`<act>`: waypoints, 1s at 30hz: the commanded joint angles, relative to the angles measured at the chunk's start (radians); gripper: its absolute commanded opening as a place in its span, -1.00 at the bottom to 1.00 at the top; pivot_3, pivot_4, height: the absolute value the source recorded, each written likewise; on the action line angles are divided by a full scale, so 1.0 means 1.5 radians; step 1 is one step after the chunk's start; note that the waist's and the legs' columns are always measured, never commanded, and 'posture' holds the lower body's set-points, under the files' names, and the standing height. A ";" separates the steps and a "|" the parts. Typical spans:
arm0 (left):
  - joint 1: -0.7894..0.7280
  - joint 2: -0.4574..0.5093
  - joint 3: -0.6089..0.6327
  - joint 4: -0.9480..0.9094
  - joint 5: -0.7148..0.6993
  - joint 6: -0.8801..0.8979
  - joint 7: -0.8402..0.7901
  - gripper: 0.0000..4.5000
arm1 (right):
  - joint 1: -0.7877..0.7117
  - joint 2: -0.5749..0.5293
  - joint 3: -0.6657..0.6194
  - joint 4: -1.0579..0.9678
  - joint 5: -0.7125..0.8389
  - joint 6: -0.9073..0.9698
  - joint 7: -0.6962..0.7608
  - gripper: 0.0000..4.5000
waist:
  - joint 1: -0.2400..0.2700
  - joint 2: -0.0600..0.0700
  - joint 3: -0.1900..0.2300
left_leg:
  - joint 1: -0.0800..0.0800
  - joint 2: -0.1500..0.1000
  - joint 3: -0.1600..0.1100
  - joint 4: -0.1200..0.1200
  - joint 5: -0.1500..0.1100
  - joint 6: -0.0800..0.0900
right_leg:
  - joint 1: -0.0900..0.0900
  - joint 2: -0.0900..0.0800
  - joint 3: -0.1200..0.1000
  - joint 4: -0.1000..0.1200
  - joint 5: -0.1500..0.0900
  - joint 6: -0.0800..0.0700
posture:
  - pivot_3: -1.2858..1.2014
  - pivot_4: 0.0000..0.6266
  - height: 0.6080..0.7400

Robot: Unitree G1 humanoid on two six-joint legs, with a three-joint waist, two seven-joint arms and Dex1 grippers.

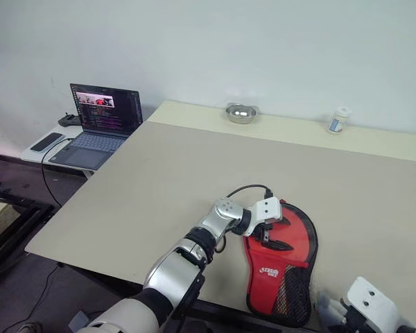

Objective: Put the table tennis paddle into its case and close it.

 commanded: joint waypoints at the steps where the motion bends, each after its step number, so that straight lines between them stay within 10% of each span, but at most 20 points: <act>1: 0.057 0.009 -0.075 0.098 0.095 0.038 0.013 0.67 | 0.076 -0.002 0.001 -0.018 -0.022 -0.028 0.064 -0.92 | 0.000 0.000 0.000 | 0.000 0.000 0.000 0.000 0.000 0.000 | 0.000 0.000 0.000 0.000 0.000 0.000 | 0.03 -0.52 1.00; 14: 0.055 0.006 -0.073 0.098 0.098 0.038 0.019 0.67 | 0.215 0.008 -0.047 -0.018 -0.095 -0.149 0.055 -0.92 | -0.001 0.000 0.000 | 0.001 0.000 -0.001 0.000 0.000 0.000 | 0.001 0.000 -0.001 0.000 -0.001 0.002 | 0.03 -0.52 1.00; 27: 0.057 0.013 -0.064 0.095 0.089 0.040 0.025 0.67 | 0.067 0.131 -0.359 -0.017 0.079 0.037 0.234 0.99 | -0.002 0.000 0.001 | 0.001 0.000 -0.001 0.001 0.000 0.000 | 0.001 0.000 0.000 0.000 -0.001 0.002 | 0.03 -0.52 1.00; 30: 0.054 0.017 -0.057 0.093 0.083 0.041 0.024 0.67 | -0.041 0.135 -0.390 0.026 0.114 0.060 0.238 0.99 | -0.004 0.000 0.001 | 0.001 0.000 0.000 0.001 0.000 0.000 | 0.001 0.000 0.000 0.000 -0.001 0.002 | 0.03 -0.52 1.00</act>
